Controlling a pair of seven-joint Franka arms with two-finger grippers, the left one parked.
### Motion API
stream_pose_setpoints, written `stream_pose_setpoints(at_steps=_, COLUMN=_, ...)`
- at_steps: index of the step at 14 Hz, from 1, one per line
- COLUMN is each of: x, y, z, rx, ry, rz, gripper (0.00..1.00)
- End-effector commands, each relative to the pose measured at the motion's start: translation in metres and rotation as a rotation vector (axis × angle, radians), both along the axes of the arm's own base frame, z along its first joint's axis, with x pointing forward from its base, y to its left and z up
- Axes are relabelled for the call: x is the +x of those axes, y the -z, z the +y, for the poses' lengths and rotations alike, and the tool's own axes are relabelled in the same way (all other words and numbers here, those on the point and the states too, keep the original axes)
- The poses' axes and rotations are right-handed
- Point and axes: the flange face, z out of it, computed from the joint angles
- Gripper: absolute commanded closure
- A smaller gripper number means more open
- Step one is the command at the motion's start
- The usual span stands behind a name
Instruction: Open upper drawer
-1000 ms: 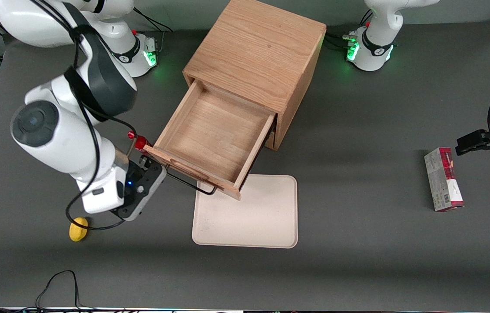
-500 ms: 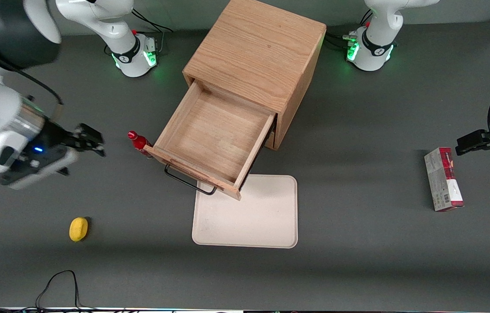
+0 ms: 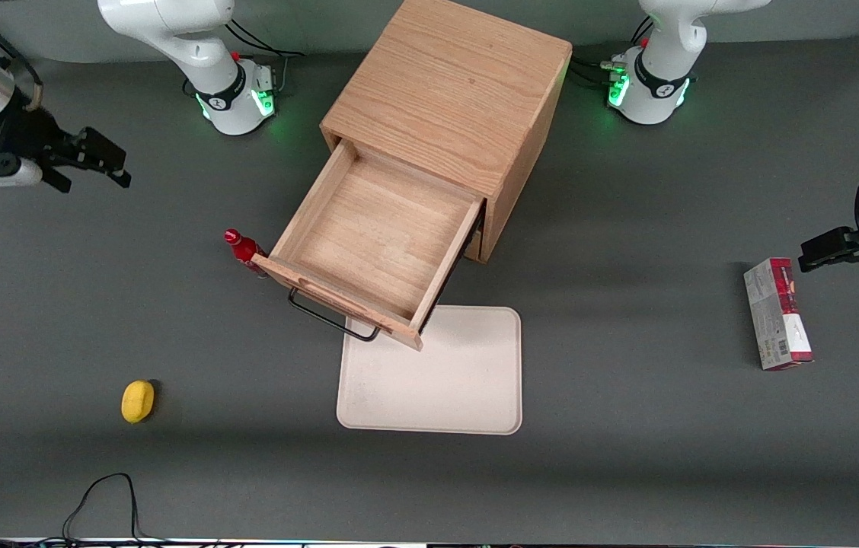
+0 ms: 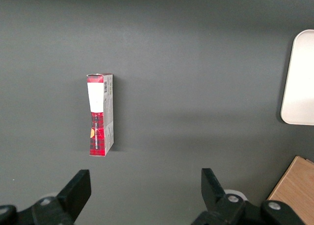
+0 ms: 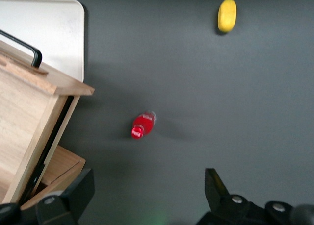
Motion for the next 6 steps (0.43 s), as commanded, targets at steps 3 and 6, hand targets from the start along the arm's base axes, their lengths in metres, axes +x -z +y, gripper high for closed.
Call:
stream_pose_setpoints(at_steps=3, x=0.007, y=0.001, z=-0.002, rx=-0.026, ry=0.032, rz=0.0, gripper=0.0)
stream_pose_setpoints(at_steps=6, x=0.02, y=0.002, z=-0.004, rx=-0.031, ry=0.041, rz=0.004, gripper=0.0)
